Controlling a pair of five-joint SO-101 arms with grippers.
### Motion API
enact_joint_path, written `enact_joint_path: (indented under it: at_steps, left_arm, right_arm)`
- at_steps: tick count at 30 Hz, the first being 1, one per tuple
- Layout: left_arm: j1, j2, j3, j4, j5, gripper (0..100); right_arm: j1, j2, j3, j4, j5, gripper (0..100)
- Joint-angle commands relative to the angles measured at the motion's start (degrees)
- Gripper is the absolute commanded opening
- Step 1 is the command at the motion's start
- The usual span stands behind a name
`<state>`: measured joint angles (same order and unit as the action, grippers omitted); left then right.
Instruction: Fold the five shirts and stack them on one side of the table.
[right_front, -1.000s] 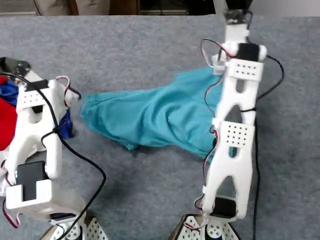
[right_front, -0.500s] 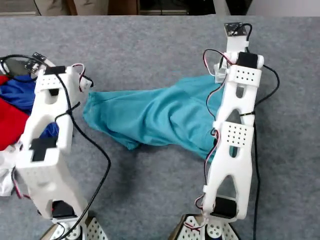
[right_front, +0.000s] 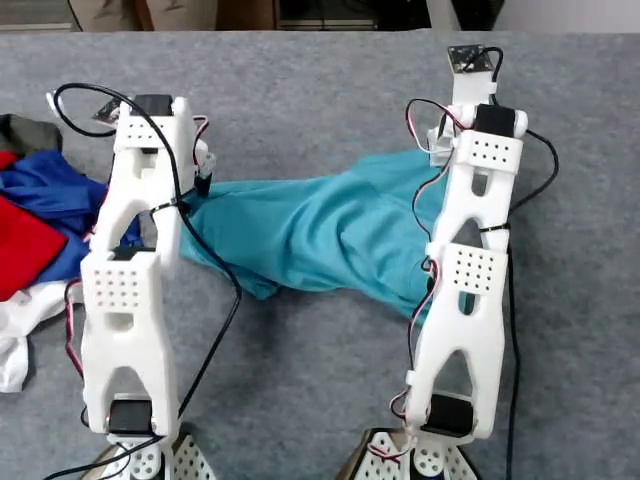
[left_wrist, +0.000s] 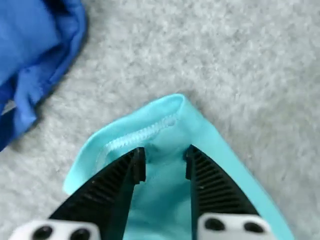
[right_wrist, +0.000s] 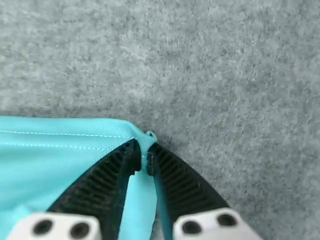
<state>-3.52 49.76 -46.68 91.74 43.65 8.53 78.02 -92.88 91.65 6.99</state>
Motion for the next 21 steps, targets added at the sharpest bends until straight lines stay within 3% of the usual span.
enact_joint_path:
  at_steps: [1, 13, 17, 21]
  left_arm:
    - [-0.88, 3.03, -7.21, 0.79, 0.18, 14]
    - [-1.05, 6.46, -9.32, 1.67, 0.18, 13]
    - [-1.41, 6.73, -9.32, 1.32, 0.35, 2]
    - [-1.85, 6.55, -9.32, 1.23, 0.35, 2]
  right_arm:
    - [0.66, -0.22, -2.59, -1.05, 0.44, 0.5]
    - [0.66, -0.22, -2.33, -1.76, 0.44, 0.5]
    - [0.66, -0.22, -2.33, -1.76, 0.44, 0.5]
    - [0.66, -0.22, -2.33, -1.76, 0.44, 0.5]
